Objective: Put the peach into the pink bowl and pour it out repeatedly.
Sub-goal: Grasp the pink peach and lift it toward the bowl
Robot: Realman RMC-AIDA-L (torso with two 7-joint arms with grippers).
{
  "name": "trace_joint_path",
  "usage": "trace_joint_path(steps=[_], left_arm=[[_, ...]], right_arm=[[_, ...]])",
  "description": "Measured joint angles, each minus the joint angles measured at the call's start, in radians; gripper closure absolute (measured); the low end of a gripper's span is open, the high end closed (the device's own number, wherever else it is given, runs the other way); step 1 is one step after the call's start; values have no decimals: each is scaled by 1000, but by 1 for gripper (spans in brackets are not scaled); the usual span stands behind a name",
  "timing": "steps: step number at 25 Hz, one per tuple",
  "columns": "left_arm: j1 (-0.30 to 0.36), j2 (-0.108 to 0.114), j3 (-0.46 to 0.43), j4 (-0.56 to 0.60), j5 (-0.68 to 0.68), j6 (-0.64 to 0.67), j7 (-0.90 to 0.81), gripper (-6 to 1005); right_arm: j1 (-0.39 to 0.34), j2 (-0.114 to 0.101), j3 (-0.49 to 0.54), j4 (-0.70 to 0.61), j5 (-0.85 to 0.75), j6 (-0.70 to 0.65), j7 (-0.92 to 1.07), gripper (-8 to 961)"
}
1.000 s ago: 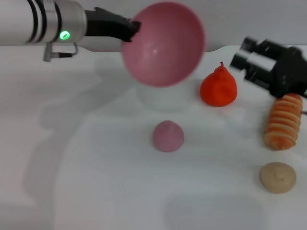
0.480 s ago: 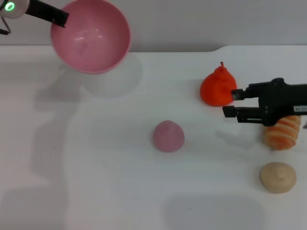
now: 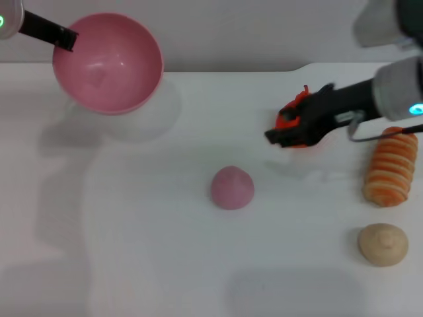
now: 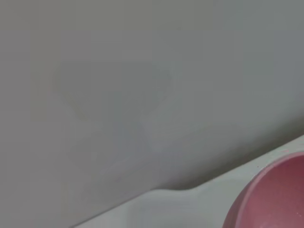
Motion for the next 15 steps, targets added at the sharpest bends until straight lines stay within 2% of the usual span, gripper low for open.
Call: trace_joint_path(steps=[6,10,15], left_arm=[[17,-6,6,-1,-5,0,0,942],[22,-8,13,-2,-8,-4,0,942],[34,-10,62,-10,-24,-19,-8,941]], right_arm=[[78,-1,-101,196,-2,128,-6,456],[89,3,-167,248,6,184,-6,458],[91,6,-231,272,47,224,-1,459]])
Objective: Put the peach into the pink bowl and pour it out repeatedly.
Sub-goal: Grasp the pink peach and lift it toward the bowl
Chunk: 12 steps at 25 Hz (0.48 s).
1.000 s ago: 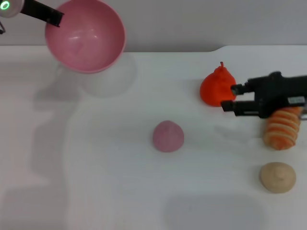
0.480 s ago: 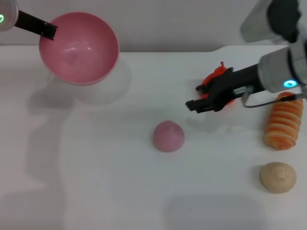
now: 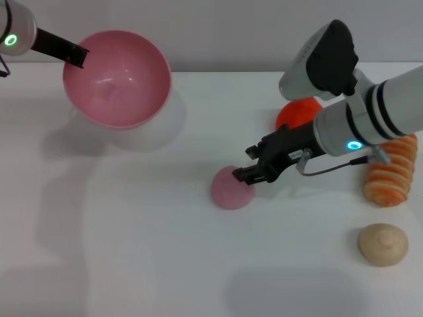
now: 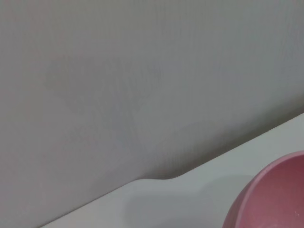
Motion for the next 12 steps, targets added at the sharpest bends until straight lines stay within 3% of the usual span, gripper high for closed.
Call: trace_joint_path(steps=[5,7,12], left_arm=[[0,0,0,0,0,0,0,941],[5,-4,60,-12,-6,-41,-15,941],[10,-5,75,-16,-14,-59,-17,940]], right_arm=[[1,0,-40,18,23,22,-2,461],[1,1,-44,21,24,24,-2,462],[0,1,-54,27,32,32,-2,464]])
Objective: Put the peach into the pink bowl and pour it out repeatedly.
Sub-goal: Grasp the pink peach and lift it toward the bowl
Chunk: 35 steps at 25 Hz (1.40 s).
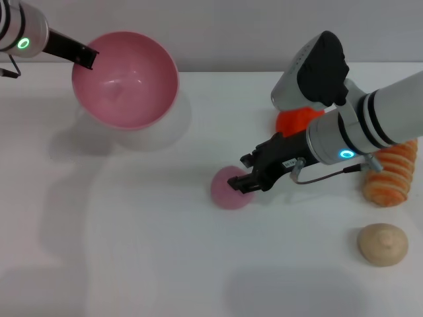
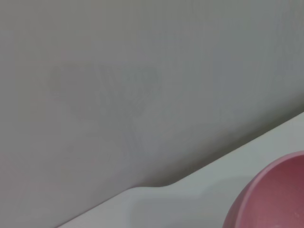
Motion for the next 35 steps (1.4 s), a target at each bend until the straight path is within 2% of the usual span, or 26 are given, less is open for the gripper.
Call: trace_joint_path(steps=[9,33,35], left_arm=[[14,0,18,-1,-27,-13,0,940],[32,-1,82,10,-45,-22,-15,938],[36,-2,84,10,-45,-22,-20,938]], right_arm=[[0,1,-56,7,5,34,4,467],[-2,2,-125,57,32,122,3,476],[-3,2,-125,57,32,123,4,554]])
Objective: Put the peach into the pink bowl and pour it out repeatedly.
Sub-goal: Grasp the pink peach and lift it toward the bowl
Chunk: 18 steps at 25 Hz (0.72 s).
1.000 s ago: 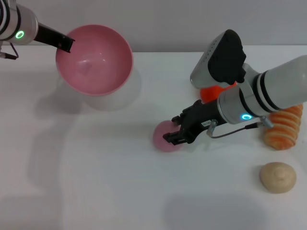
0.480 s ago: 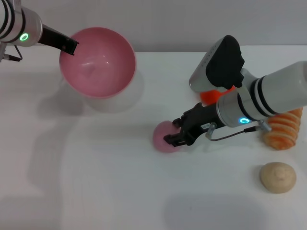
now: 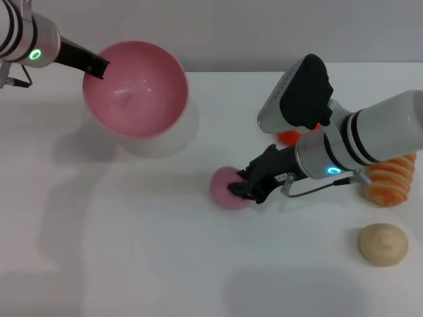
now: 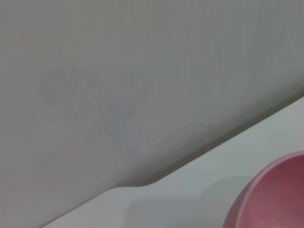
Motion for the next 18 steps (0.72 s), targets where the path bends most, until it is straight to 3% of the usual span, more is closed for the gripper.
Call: trace_joint_path(steps=[8,11,18], left_arm=[[2,0,4,1,-1,1,-3,938],[3,0,5,1,-1,4,-3,937],[6,2,5,-1,-4,22,-3,937]], right_arm=[[-6,0,0,-12,0,-1,2,883],[-43,-3,3,-72,-2,-11,16,902],[-255,-7,72,-454,-59,-111,51,911]])
